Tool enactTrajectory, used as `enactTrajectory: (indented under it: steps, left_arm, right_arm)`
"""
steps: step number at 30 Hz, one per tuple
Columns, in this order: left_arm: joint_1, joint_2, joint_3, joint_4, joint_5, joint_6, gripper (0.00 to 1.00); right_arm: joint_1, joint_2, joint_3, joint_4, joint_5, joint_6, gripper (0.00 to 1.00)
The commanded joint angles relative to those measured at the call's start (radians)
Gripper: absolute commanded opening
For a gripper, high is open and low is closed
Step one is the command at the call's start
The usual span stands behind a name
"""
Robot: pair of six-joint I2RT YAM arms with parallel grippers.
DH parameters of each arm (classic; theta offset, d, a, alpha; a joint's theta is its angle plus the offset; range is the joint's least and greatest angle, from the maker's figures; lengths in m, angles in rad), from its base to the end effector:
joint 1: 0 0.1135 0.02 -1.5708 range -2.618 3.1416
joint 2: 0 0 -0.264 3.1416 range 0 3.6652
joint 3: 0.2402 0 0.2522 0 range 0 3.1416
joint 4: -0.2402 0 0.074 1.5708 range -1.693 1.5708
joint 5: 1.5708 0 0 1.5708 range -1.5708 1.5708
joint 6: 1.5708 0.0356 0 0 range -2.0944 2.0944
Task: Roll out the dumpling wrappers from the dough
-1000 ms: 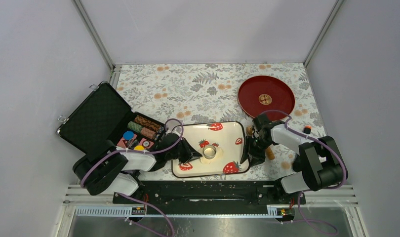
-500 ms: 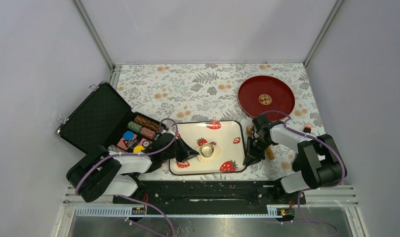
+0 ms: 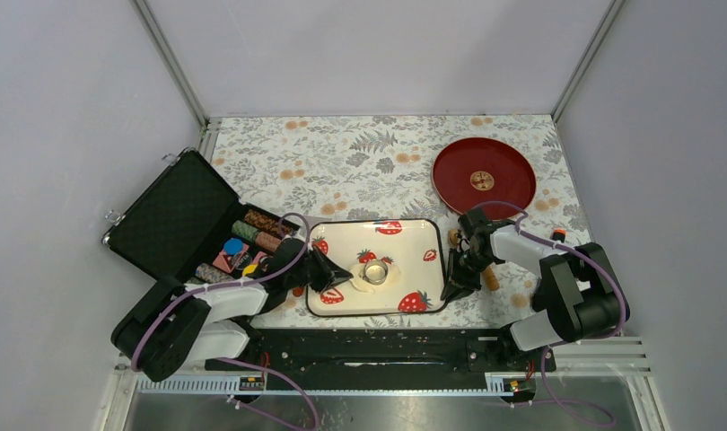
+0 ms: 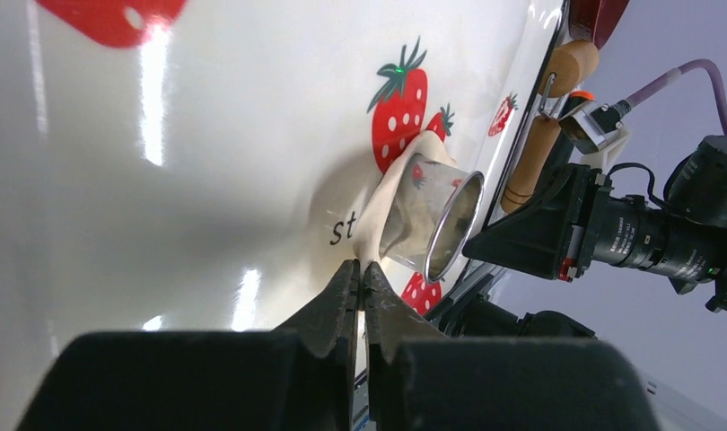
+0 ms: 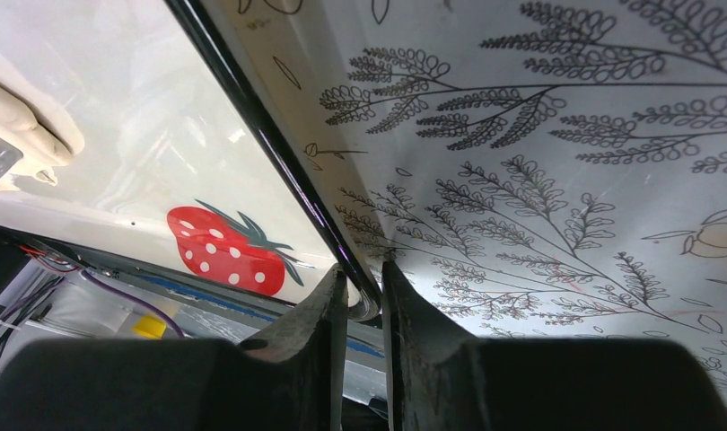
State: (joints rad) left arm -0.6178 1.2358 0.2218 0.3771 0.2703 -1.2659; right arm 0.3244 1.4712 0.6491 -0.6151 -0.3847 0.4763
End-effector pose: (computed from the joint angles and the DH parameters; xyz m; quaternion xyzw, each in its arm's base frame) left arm 0.1581 -0.1240 0.1222 -0.2242 0.8581 -0.4315 0.1651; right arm 0.2030 0.0824 0.1315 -0.0616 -0.9775 -0.2012 0.0140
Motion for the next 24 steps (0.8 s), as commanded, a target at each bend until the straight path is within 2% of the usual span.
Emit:
enactTrajectory:
  steps: [1,11,24]
  left_arm:
    - [0.045,-0.031,0.006,-0.023,0.05,0.054,0.02]
    - [0.114,-0.005,0.088,-0.114,0.123,0.148,0.05]
    - [0.125,0.152,0.298,-0.204,0.202,0.257,0.11]
  right_arm:
    - [0.002,0.021,-0.005,0.038,0.063,0.008,0.15]
    - [0.003,0.023,-0.004,0.038,0.056,0.007,0.15]
    - [0.002,0.023,-0.001,0.04,0.033,-0.005,0.16]
